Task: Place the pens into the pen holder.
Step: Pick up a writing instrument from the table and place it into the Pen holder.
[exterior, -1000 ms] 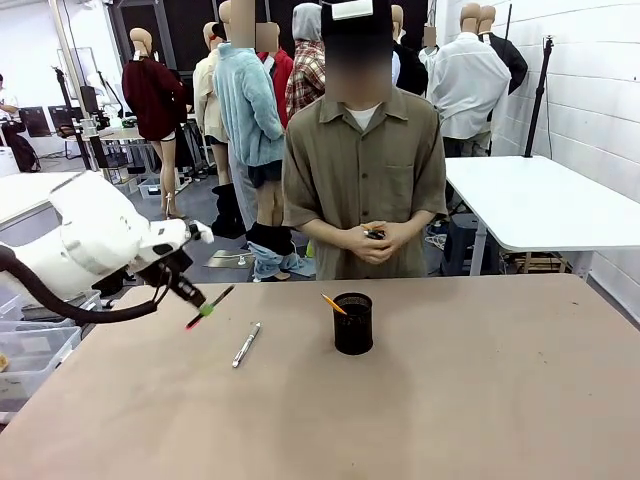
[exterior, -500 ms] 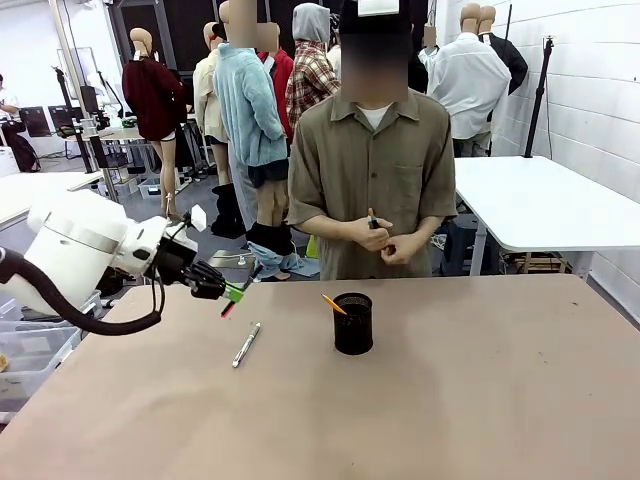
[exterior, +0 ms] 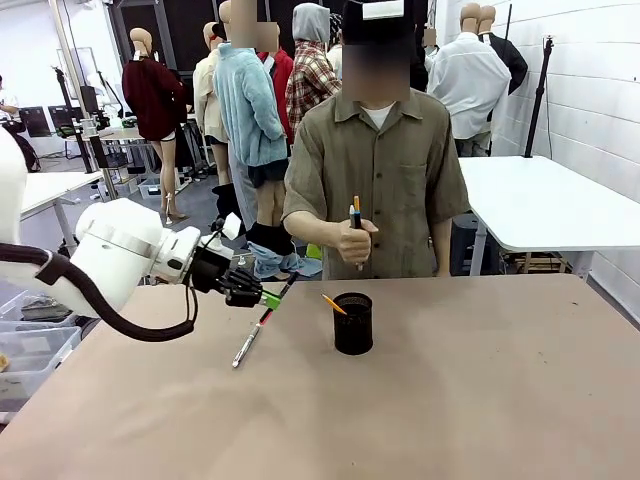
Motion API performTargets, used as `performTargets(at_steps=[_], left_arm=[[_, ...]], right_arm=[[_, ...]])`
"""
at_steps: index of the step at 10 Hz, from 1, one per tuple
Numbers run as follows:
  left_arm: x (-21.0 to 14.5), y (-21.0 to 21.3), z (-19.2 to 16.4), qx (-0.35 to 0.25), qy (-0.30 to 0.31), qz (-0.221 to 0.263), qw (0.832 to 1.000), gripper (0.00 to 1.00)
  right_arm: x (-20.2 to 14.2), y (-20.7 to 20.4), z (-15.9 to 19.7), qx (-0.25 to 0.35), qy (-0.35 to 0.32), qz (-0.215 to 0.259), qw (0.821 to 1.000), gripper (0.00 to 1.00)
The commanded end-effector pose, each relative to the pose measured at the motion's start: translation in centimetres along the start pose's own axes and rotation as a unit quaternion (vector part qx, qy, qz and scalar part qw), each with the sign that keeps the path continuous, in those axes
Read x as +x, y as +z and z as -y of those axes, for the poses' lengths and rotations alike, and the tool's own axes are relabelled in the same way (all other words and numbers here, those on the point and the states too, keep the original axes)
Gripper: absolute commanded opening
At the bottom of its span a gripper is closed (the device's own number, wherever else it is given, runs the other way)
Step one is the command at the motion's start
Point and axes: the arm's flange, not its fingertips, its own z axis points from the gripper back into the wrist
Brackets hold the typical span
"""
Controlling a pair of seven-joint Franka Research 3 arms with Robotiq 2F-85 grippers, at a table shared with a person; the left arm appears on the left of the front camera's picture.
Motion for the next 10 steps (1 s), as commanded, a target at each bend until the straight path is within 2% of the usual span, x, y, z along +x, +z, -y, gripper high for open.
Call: performTargets(at_steps=[1, 3, 5, 7, 8, 9, 10], left_arm=[[-1.0, 1.0, -0.3, -0.009, -0.007, 0.041, 0.999, 0.0], [-3.2, 7.8, 0.9, 0.006, 0.008, 0.113, 0.994, 0.0], [-8.3, 16.5, 5.0, -0.001, -0.022, 0.178, 0.984, 0.0], [-13.7, 23.3, 9.6, 0.048, -0.047, 0.25, 0.966, 0.0], [-16.2, 25.7, 11.5, 0.083, -0.055, 0.294, 0.951, 0.0], [-17.5, 26.6, 12.1, 0.119, -0.042, 0.306, 0.944, 0.0], [-17.8, 26.7, 12.1, 0.122, -0.045, 0.316, 0.94, 0.0]], right_arm=[[0.0, -0.1, -0.1, -0.005, -0.003, -0.01, 1.0, 0.93], [0.0, -0.1, -0.1, -0.005, -0.003, -0.01, 1.0, 0.93], [0.0, -0.1, -0.1, -0.005, -0.003, -0.01, 1.0, 0.93], [0.0, -0.1, -0.1, -0.005, -0.003, -0.01, 1.0, 0.93], [0.0, -0.1, -0.1, -0.005, -0.003, -0.01, 1.0, 0.93], [0.0, -0.1, -0.1, -0.005, -0.003, -0.01, 1.0, 0.93], [0.0, -0.1, -0.1, -0.005, -0.003, -0.01, 1.0, 0.93]])
